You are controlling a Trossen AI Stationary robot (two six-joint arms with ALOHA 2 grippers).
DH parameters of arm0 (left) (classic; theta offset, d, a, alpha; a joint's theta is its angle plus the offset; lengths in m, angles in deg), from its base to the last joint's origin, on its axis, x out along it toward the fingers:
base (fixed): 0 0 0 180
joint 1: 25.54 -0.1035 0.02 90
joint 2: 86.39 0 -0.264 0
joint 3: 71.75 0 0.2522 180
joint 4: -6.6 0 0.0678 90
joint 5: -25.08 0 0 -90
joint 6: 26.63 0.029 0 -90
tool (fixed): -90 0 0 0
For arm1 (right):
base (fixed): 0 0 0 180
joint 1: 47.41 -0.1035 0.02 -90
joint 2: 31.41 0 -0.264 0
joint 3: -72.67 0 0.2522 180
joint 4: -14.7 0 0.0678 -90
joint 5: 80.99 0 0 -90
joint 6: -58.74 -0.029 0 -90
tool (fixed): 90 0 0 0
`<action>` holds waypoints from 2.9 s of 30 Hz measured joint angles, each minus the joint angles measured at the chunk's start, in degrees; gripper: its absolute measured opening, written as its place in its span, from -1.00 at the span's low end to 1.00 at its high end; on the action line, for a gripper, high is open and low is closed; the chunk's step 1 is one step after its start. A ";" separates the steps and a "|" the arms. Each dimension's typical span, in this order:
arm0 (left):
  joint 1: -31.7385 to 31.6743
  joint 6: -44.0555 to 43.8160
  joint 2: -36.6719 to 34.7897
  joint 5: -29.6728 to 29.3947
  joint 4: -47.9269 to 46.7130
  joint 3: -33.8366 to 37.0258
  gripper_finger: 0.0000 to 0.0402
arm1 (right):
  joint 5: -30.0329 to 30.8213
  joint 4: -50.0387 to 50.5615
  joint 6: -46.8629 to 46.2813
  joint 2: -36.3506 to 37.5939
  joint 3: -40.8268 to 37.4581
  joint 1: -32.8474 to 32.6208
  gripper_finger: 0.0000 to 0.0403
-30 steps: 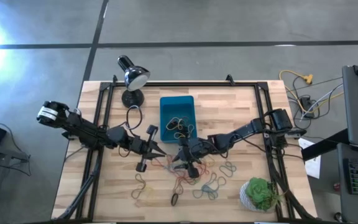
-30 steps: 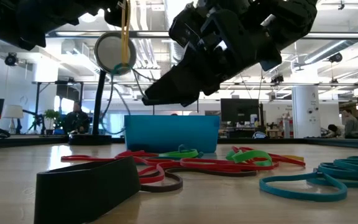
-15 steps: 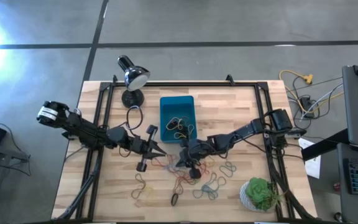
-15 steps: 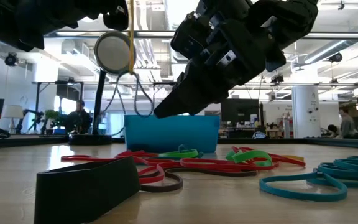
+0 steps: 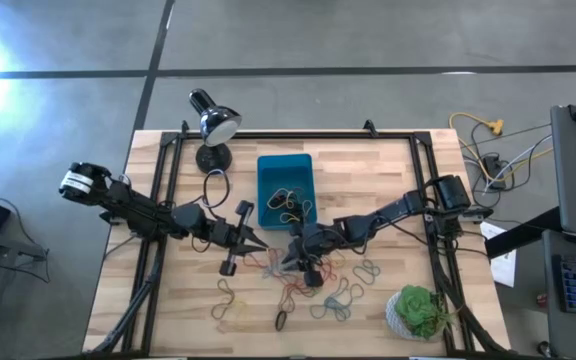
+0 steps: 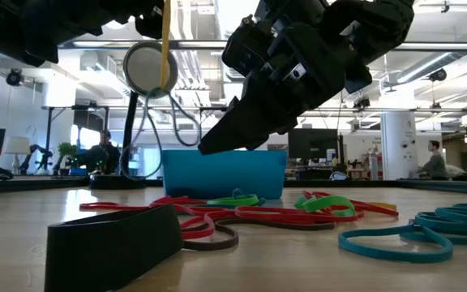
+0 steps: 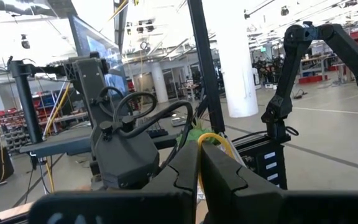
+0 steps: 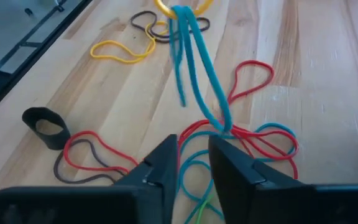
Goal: Pick and place rubber bands into bin
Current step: Put the yellow rubber band into the blue bin
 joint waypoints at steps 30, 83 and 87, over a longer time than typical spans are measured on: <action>0.00 0.04 0.00 2.50 1.92 -0.72 -1.00 | 0.21 -1.14 0.95 -0.09 0.07 0.08 -0.19; 0.00 1.11 0.11 2.81 2.03 -0.72 -1.00 | -3.46 -6.10 2.33 -0.07 -0.02 0.97 -0.24; 0.00 1.14 0.11 2.80 2.03 -0.72 -1.00 | -3.44 -6.08 2.61 -0.07 -0.02 0.96 -0.27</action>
